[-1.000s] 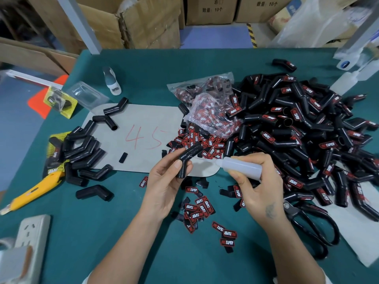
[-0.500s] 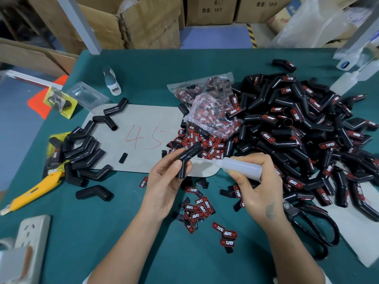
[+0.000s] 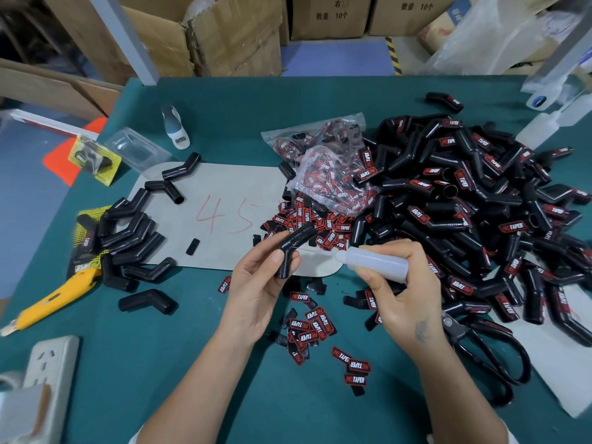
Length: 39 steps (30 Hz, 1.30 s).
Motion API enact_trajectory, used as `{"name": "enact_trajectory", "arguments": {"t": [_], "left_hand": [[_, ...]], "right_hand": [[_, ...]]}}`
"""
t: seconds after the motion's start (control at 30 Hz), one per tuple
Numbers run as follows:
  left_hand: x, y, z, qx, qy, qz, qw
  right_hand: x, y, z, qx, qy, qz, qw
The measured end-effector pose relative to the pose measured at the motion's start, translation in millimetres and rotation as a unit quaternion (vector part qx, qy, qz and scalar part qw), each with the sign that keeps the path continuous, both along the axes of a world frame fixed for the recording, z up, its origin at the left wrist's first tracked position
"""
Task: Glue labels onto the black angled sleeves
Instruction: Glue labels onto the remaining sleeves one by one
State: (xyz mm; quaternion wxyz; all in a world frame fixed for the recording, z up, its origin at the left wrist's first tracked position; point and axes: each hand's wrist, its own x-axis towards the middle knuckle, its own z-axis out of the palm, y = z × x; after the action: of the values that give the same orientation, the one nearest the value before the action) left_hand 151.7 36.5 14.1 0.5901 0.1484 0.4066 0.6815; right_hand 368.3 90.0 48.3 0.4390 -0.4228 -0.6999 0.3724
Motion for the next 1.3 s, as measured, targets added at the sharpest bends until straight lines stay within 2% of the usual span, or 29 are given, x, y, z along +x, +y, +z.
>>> {"name": "enact_trajectory", "arguments": {"t": [1.3], "left_hand": [[-0.5,0.2,-0.1,0.002,-0.004,-0.008,1.0]], "right_hand": [[4.3,4.2,2.8,0.0,-0.003,-0.042,0.999]]}}
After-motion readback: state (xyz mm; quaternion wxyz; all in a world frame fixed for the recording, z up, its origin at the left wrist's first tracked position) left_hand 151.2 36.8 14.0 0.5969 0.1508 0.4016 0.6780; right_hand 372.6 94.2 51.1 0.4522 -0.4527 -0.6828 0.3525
